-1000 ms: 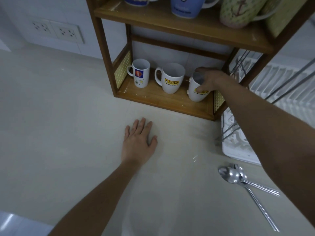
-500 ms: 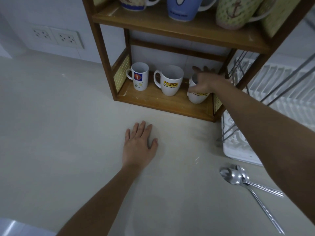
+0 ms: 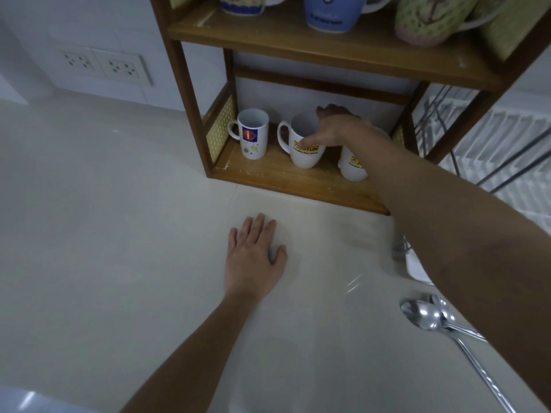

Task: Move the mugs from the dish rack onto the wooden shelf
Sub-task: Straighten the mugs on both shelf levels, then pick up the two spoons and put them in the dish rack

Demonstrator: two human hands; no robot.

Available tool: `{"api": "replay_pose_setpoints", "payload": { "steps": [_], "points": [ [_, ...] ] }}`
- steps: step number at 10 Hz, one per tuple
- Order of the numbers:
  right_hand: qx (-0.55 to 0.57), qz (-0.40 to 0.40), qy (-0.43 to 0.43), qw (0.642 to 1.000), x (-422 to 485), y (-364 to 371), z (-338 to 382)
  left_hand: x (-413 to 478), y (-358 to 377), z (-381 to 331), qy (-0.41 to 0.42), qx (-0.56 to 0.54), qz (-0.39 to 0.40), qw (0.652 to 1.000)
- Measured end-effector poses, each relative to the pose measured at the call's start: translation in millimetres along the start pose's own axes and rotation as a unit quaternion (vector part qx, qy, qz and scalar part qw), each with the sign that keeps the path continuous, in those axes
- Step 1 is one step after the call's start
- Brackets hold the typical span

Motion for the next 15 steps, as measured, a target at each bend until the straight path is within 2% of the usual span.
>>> {"api": "replay_pose_setpoints", "payload": {
  "steps": [3, 4, 5, 6, 7, 8, 9, 11, 13, 14, 15],
  "points": [
    [-0.01, -0.012, -0.001, 1.0, -1, 6, -1, -1, 0, 0, 0.0, 0.005, -0.002, 1.0],
    [-0.017, -0.058, -0.007, 0.998, -24, 10, 6, -1, 1, 0, 0.0, -0.004, -0.001, 1.0],
    [-0.015, -0.151, -0.041, 0.988, -60, 20, 16, -1, -1, 0, -0.002, -0.005, 0.007, 1.0],
    [0.068, -0.204, -0.041, 0.976, -145, 56, 30, 0, 2, 0, 0.016, 0.009, 0.029, 0.999],
    [0.106, -0.182, -0.009, 0.978, -205, 87, 32, 1, 2, 0, 0.03, 0.026, 0.051, 0.998],
    [0.093, -0.172, 0.043, 0.98, -276, 115, 25, -1, -4, -5, 0.042, 0.04, 0.064, 0.996],
    [0.091, -0.19, 0.103, 0.972, -308, 117, 12, -10, -7, -18, 0.077, 0.033, 0.061, 0.995],
    [0.04, -0.204, 0.209, 0.956, -373, 104, -67, -83, -8, -97, 0.162, -0.055, 0.068, 0.983],
    [0.043, -0.21, 0.251, 0.944, -402, 98, -130, -132, -13, -156, 0.243, -0.121, 0.065, 0.96],
    [0.05, -0.196, 0.231, 0.952, -414, 97, -168, -151, -10, -198, 0.266, -0.168, 0.02, 0.949],
    [0.067, -0.196, 0.169, 0.964, -418, 95, -191, -160, 0, -232, 0.241, -0.144, 0.046, 0.959]
  ]
}}
Point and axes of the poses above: each hand's wrist, its own x-axis towards the middle knuckle, its own y-axis out of the palm, z = x × y, the point moved 2 cm from there along x, towards the middle knuckle, and after that the axes turned 12 degrees about -z, right-handed, at the moved point
